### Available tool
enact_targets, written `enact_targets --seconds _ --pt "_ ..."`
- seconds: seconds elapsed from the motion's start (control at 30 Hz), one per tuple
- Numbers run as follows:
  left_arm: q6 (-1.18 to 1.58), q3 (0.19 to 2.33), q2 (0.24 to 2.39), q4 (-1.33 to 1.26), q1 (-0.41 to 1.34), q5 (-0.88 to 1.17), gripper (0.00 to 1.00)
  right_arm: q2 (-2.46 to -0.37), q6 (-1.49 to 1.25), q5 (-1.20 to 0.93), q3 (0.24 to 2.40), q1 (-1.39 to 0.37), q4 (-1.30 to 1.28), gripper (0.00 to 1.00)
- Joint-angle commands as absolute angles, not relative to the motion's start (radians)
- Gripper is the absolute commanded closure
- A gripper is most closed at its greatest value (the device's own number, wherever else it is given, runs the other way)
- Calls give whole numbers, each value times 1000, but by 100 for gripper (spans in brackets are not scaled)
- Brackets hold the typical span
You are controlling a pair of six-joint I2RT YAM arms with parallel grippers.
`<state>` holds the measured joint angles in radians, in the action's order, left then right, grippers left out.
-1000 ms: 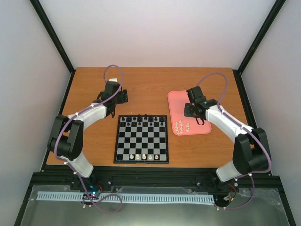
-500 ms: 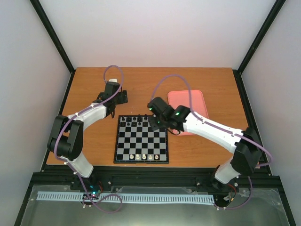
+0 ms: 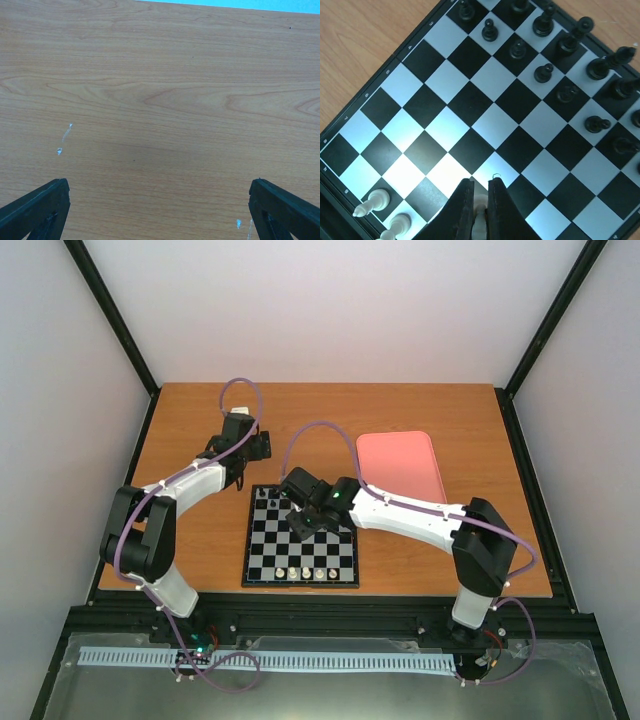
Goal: Set up the chess pieces on the board
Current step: Place the chess piece in the storage box.
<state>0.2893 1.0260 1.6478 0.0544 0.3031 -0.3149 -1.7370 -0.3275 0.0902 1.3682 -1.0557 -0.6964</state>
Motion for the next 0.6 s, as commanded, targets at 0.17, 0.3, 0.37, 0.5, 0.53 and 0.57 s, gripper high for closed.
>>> enact_targets --seconds 0.17,0.3,0.37,0.5,0.53,0.57 --pt "265 1048 1613 59 305 -332 0 -1728 -240 149 1380 -1052 -702 93" --pt "267 1048 1609 60 306 -325 0 -1667 -259 174 1337 -984 -703 93" --pt "267 1048 1607 59 305 -324 0 -1638 -275 188 1306 -919 -699 93" --pt "268 1052 1610 58 305 -319 0 -1602 -280 176 1265 -781 -677 93" --pt "269 1053 1611 58 305 -317 0 -1602 -275 180 1267 -752 -679 93" --pt "270 1057 1613 58 305 -314 0 -1608 -277 194 1270 -724 -677 93"
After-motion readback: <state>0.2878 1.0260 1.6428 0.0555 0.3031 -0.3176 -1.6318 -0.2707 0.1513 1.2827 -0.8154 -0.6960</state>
